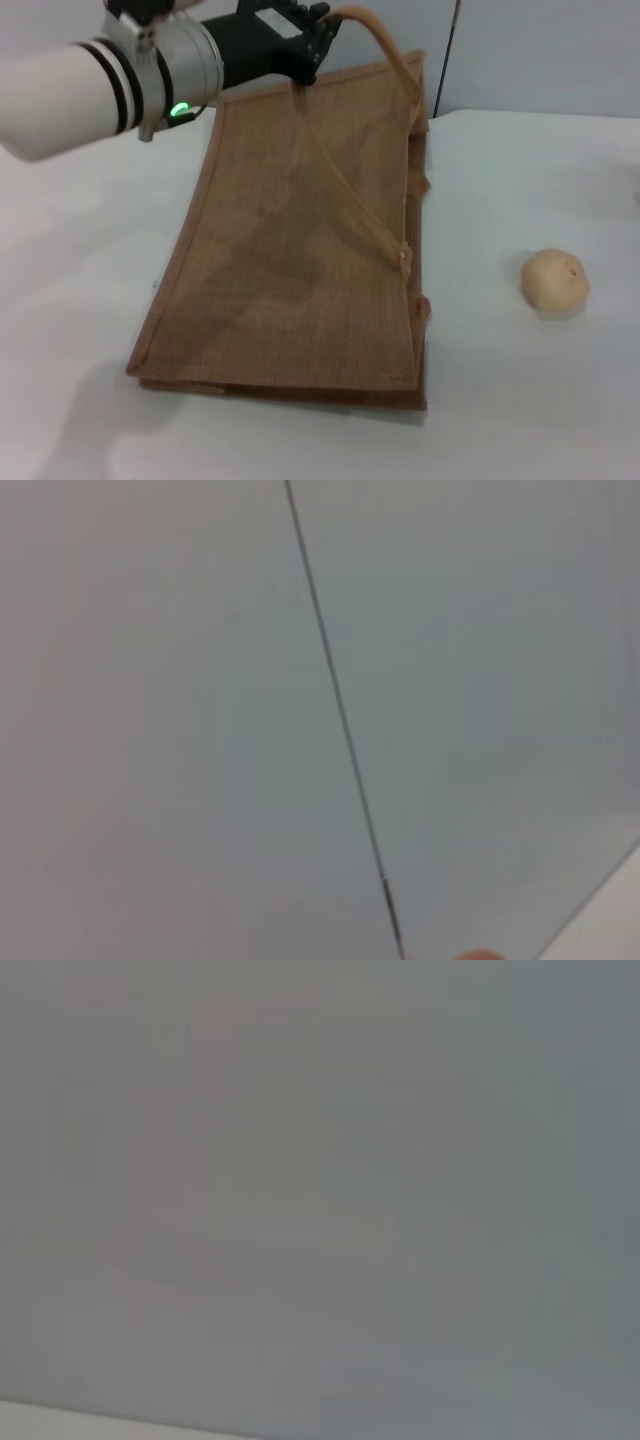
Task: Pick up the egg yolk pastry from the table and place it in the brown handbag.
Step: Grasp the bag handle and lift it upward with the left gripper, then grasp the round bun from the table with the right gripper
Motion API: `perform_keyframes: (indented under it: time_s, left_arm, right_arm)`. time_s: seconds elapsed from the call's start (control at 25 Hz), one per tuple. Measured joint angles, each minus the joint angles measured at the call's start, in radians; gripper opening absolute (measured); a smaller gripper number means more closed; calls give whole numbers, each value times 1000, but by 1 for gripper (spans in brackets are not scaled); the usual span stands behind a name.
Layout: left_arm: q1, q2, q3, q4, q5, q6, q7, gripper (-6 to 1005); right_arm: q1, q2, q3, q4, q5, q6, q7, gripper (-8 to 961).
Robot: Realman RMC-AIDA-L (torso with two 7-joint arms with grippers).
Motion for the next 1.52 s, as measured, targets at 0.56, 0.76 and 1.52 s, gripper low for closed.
perform_keyframes:
  time_s: [0.56,0.76,1.52]
  left_arm:
    - [-12,-188,-429,383,944,-583,-569,108]
    - [-26,-191,-482,464,972,-677,-596,108]
    - [-173,-189,-694,675,1059,-1078,-682,109]
  right_arm:
    - [48,-1,-16,65,-10,1,17,848]
    - [48,-1,-18,68,-10,3,17,848]
    - [109,-3,-103,99,-107,38,223,847]
